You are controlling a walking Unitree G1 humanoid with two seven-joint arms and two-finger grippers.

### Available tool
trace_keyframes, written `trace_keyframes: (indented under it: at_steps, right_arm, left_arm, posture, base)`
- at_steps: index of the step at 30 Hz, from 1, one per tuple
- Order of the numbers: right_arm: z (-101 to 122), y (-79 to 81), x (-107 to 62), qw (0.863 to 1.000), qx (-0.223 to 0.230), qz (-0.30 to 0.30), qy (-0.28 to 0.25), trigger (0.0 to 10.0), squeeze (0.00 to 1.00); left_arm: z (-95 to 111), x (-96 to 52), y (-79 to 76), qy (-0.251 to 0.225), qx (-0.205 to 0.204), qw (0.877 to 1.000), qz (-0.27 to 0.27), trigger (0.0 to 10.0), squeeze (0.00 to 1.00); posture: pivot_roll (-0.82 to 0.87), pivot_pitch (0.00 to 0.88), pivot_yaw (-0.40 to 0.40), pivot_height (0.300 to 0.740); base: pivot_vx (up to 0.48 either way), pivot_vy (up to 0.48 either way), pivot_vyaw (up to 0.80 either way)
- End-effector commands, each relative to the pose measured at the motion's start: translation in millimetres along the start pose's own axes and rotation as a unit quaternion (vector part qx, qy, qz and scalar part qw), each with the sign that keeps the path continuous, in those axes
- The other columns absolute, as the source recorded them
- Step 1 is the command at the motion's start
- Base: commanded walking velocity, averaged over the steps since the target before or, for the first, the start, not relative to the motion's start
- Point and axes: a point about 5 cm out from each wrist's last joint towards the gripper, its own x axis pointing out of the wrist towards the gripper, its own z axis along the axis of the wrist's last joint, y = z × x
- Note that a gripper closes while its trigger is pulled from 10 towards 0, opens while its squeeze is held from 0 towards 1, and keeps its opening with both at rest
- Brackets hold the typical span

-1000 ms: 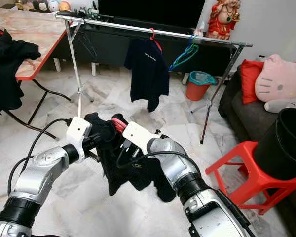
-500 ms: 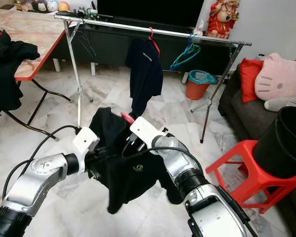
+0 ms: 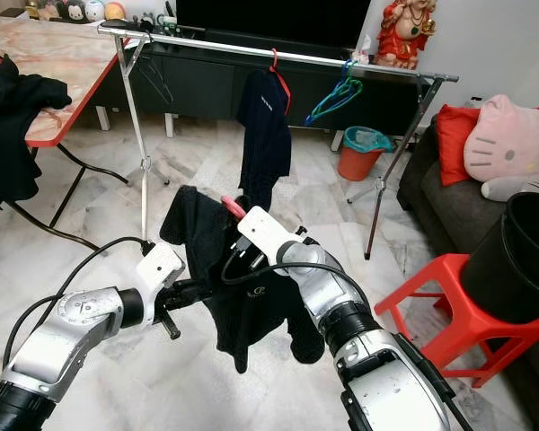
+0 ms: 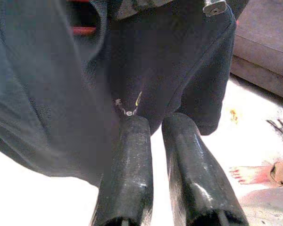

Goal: Hang hanger

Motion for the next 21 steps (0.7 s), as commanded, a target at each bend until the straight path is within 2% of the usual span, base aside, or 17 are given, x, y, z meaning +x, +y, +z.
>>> trace_keyframes:
  at_steps: [1,3,7,8,11,13,15,19,21]
  right_arm:
    - [10,-14.4,-2.2,0.999,0.006,-0.024,-0.022,0.0,0.00]
    - [10,-14.6,-2.1,0.999,0.006,-0.026,-0.026,0.0,0.00]
    - [17,-17.8,-4.7,0.998,0.020,-0.011,-0.066,0.0,0.00]
    - [16,-24.0,-7.4,0.997,0.024,-0.009,-0.073,0.0,0.00]
    - [10,-33.4,-12.7,0.997,-0.009,0.005,-0.074,0.0,0.00]
    - [8,-35.9,-14.2,0.997,-0.015,0.009,-0.075,0.0,0.00]
    - [-4,-44.4,-23.9,0.994,-0.045,0.053,-0.085,0.0,0.00]
    - [-22,-50.0,-34.9,0.988,-0.092,0.102,-0.075,0.0,0.00]
    - [-24,-50.3,-36.6,0.986,-0.097,0.110,-0.077,0.0,0.00]
  left_arm:
    - [7,0.7,-4.2,-0.007,0.007,1.000,-0.012,10.0,1.00]
    - [7,0.5,-4.1,-0.007,0.008,1.000,-0.011,10.0,1.00]
    - [10,-3.3,0.5,-0.018,0.005,1.000,0.001,10.0,1.00]
    - [12,-6.5,8.6,-0.029,0.002,0.999,0.030,10.0,1.00]
    - [17,-13.1,20.2,-0.052,-0.012,0.996,0.066,10.0,1.00]
    - [17,-15.0,20.9,-0.055,-0.014,0.996,0.064,10.0,1.00]
    - [12,-29.6,13.6,-0.047,-0.018,0.999,0.006,10.0,1.00]
    - [15,-42.2,11.5,-0.051,-0.018,0.998,-0.020,10.0,1.00]
    - [17,-43.9,11.7,-0.055,-0.019,0.998,-0.022,10.0,1.00]
  posture:
    - [0.05,0.000,-0.151,0.740]
    - [0.05,0.000,-0.151,0.740]
    - [0.05,0.000,-0.154,0.740]
    - [0.05,0.000,-0.154,0.740]
    - [0.05,0.000,-0.157,0.740]
    - [0.05,0.000,-0.160,0.740]
    - [0.05,0.000,-0.159,0.740]
    - [0.05,0.000,-0.165,0.740]
    - [0.05,0.000,-0.165,0.740]
  base:
    - [0.000,0.000,0.00]
    - [0.000,0.000,0.00]
    - [0.000,0.000,0.00]
    - [0.000,0.000,0.00]
    - [0.000,0.000,0.00]
    - [0.000,0.000,0.00]
    - [0.000,0.000,0.00]
    - [0.000,0.000,0.00]
    - [0.000,0.000,0.00]
